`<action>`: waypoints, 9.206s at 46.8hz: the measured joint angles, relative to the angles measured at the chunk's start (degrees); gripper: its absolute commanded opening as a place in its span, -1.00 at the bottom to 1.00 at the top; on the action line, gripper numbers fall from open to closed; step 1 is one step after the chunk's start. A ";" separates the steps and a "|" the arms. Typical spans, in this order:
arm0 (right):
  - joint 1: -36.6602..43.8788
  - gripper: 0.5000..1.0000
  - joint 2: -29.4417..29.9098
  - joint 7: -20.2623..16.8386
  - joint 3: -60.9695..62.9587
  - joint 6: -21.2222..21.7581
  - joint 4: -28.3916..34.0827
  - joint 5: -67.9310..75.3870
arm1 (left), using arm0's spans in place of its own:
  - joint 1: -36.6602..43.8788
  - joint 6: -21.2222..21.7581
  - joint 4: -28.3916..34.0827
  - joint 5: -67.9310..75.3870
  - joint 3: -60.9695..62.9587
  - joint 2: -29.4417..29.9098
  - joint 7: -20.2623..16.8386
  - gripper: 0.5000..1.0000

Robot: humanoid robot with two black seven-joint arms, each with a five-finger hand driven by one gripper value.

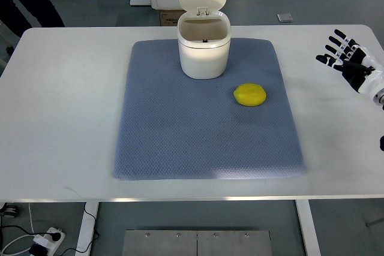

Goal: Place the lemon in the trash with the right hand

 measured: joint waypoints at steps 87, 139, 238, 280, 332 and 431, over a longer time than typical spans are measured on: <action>21.68 0.75 2.58 3.05 -45.62 -30.04 24.79 -23.27 | 0.00 0.00 0.02 0.00 0.00 0.00 0.00 1.00; 22.31 0.32 5.79 0.87 -49.55 -32.08 21.29 -22.38 | 0.00 -0.03 -0.01 0.00 0.00 0.00 0.00 1.00; 35.27 -1.00 -3.16 -0.31 -40.98 -21.17 20.61 -12.18 | -0.02 -0.02 0.00 0.00 0.01 0.00 0.00 1.00; 37.22 -1.00 25.37 -9.93 -41.29 -16.01 -5.08 -11.57 | 0.00 0.00 0.02 -0.01 0.01 0.00 0.01 1.00; 35.74 0.93 27.19 -11.33 -40.85 -16.26 -6.43 -11.12 | -0.04 -0.02 -0.01 0.00 0.00 0.00 0.00 1.00; 7.73 1.00 8.66 -12.41 -0.50 -13.69 2.93 13.62 | -0.01 -0.02 0.00 -0.01 0.01 0.00 0.01 1.00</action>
